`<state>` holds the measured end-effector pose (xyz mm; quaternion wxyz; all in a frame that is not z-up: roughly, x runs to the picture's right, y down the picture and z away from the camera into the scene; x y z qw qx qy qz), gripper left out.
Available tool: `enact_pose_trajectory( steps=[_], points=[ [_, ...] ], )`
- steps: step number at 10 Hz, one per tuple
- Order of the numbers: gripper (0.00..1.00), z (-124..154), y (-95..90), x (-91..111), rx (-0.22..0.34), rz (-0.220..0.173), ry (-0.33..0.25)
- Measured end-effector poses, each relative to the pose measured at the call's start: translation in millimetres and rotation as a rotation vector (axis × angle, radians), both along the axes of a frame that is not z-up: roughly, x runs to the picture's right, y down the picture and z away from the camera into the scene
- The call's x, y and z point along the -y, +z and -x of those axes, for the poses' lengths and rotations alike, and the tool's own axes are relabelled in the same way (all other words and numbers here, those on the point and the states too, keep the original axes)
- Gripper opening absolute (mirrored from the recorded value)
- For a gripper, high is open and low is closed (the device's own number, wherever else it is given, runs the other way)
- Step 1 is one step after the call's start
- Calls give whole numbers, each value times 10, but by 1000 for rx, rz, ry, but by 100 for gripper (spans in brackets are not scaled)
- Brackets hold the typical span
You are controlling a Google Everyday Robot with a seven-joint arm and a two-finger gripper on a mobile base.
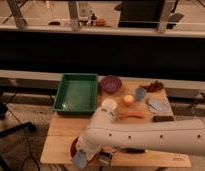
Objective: Wipe red bowl with sponge
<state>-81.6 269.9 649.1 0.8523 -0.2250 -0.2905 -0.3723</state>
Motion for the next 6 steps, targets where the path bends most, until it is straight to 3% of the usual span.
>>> enact_pose_trajectory(
  steps=[6],
  points=[
    [0, -38, 194, 104, -27, -15, -4]
  ],
)
